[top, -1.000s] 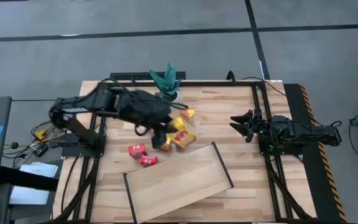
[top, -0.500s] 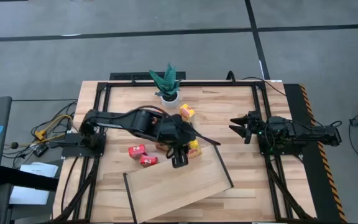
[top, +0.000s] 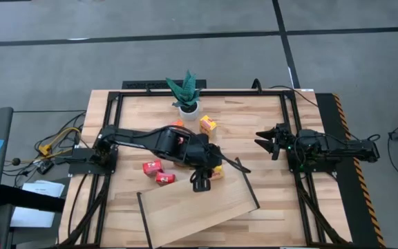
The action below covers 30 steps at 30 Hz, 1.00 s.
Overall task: Stack cereal on shelf
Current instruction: Put the bottom left yellow cereal box on the shelf
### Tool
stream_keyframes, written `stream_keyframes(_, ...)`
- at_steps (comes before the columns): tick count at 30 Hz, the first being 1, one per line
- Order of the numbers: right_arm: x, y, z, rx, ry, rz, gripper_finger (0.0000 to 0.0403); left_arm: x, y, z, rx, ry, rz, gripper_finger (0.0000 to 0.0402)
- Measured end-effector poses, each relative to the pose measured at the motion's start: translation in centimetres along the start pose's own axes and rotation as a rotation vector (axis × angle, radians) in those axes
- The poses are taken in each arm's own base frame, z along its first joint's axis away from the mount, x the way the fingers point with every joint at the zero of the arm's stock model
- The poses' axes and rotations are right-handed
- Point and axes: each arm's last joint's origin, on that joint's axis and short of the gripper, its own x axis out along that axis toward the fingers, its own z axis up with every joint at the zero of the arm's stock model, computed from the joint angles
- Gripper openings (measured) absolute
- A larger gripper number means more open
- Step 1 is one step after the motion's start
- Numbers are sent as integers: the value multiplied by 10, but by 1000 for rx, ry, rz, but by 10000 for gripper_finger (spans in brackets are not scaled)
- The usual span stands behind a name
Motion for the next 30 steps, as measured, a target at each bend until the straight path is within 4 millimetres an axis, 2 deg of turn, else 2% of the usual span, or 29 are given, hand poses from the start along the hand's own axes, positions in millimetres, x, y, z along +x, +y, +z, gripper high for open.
stream_keyframes(14, 0, 0, 0, -1, 1, -1, 255, 6, 0, 4, -7, -30, 10, 146)
stream_keyframes(25, 0, 0, 0, -1, 2, -1, 255, 8, 1, 4, -10, -28, 11, 196)
stream_keyframes(30, 0, 0, -1, -1, 2, -2, 255, 8, 1, 5, -15, -38, 1, 208)
